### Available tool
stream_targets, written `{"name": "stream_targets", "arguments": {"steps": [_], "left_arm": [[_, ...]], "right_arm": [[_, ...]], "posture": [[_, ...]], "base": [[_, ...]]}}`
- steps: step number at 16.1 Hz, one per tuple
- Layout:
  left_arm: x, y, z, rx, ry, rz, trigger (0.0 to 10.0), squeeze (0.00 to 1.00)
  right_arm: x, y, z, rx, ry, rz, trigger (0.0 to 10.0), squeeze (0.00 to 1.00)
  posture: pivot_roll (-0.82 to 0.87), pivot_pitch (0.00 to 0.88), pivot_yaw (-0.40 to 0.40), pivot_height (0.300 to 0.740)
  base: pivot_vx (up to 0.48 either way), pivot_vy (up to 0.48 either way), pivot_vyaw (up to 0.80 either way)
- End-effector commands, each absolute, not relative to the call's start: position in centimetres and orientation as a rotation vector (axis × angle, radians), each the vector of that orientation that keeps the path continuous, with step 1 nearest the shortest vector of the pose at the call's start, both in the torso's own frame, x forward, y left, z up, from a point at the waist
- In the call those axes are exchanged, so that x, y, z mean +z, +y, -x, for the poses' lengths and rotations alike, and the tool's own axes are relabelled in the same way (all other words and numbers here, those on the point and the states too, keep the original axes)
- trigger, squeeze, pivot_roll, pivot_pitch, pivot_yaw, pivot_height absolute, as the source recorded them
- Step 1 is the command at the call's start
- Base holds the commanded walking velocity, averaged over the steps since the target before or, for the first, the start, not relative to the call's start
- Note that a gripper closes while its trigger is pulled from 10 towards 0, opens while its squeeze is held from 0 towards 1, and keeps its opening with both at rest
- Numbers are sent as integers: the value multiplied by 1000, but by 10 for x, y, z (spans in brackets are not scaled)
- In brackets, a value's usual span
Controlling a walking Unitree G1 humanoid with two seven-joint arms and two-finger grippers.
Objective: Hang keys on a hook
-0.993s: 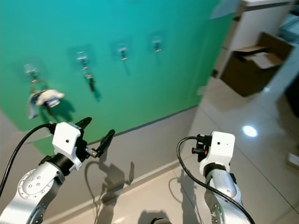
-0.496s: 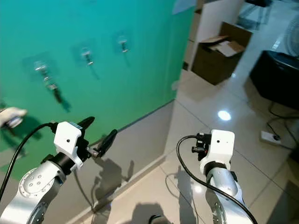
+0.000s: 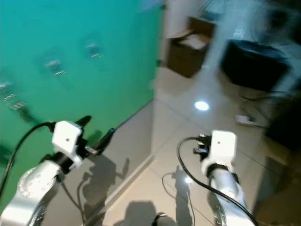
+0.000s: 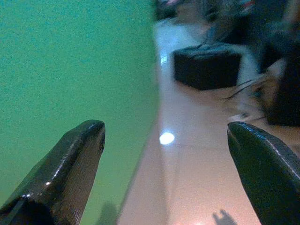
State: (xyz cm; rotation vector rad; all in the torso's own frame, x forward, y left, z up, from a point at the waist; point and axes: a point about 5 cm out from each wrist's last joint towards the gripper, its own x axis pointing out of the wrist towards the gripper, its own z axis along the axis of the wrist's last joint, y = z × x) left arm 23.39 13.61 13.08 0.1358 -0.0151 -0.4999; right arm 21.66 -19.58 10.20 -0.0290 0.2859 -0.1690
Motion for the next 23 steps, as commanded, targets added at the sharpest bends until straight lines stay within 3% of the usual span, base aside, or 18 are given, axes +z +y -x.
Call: {"name": "stream_targets", "arguments": {"steps": [1,12,19,23], "left_arm": [[128,141,-232,-488,-4,-154,10000,0],[136,137,-233,-520,-64,-160,10000,0],[135,135,-236,-513,-65,-155,10000,0],[135,135,-238,-501,-67,-157,10000,0]], "right_arm": [[108,-193,-218,-166,252,15,10000,0],[111,-186,-217,-119,236,-32,10000,0],[109,-185,-217,-117,264,6,10000,0],[111,-184,-221,-84,258,24,10000,0]], "posture": [[-59,0,49,740],[-57,0,43,740],[-66,4,47,740],[-69,6,45,740]], "base": [[0,0,-800],[0,0,-800],[0,-390,-754],[0,-412,-267]]}}
